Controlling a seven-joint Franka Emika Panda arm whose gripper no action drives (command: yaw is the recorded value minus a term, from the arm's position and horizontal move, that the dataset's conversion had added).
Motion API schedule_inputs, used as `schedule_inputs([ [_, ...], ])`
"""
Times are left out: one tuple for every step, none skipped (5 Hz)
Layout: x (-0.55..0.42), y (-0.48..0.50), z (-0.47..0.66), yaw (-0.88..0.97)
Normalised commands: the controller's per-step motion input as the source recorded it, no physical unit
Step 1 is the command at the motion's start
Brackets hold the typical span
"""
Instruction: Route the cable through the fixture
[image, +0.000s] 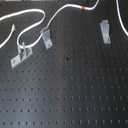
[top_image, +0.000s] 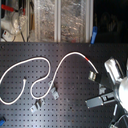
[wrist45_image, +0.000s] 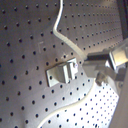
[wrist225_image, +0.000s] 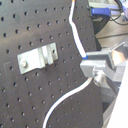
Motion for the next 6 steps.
schedule_inputs([
  [-0.009, 0.016, 0.0, 0.0],
  [-0.01, 0.009, 0.08, 0.0],
  [-0.246, 0.196, 0.27, 0.16],
  [-0.083, 0.138, 0.23, 0.39],
  [-0.036, 0.094, 0.23, 0.51],
  [-0.021, 0.078, 0.22, 0.54],
])
